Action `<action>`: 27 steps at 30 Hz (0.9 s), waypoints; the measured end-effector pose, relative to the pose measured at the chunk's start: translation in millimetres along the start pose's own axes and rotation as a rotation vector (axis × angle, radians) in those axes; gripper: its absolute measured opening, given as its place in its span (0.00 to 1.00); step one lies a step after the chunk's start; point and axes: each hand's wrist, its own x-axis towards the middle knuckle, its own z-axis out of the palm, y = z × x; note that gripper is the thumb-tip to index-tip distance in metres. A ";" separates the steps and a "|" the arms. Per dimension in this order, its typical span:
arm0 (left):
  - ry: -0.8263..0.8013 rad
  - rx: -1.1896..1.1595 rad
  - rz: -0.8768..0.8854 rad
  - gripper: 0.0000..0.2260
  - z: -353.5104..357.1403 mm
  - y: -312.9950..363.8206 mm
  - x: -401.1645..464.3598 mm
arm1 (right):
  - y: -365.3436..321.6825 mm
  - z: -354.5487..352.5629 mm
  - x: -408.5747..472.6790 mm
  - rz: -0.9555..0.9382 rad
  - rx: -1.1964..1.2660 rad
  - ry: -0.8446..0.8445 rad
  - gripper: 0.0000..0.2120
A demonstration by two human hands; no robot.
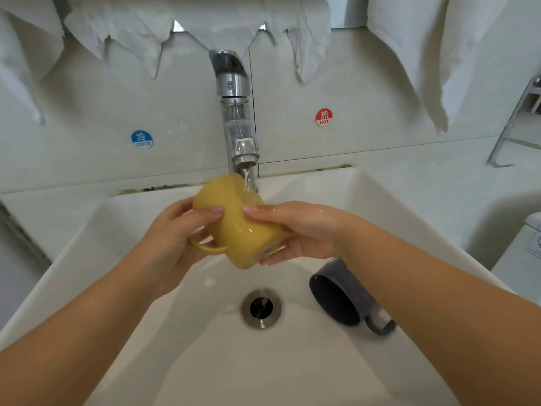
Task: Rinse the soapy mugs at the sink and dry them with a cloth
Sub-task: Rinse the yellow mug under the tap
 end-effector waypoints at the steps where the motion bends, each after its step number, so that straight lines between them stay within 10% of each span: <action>1: 0.022 -0.064 -0.028 0.23 2.3 0.3 -0.8 | -0.3 0.5 0.9 -0.027 0.000 -0.011 0.32; 10: 0.020 0.028 -0.116 0.30 16.2 -11.1 -5.2 | -1.8 23.7 5.8 -0.126 -0.306 0.226 0.33; 20: -0.032 0.064 -0.032 0.21 8.8 -7.6 -5.1 | 6.1 31.2 1.9 -0.321 -0.204 0.191 0.17; 27: 0.001 0.124 0.012 0.25 7.5 -9.6 -2.4 | 8.6 42.6 0.6 -0.196 -0.113 0.295 0.24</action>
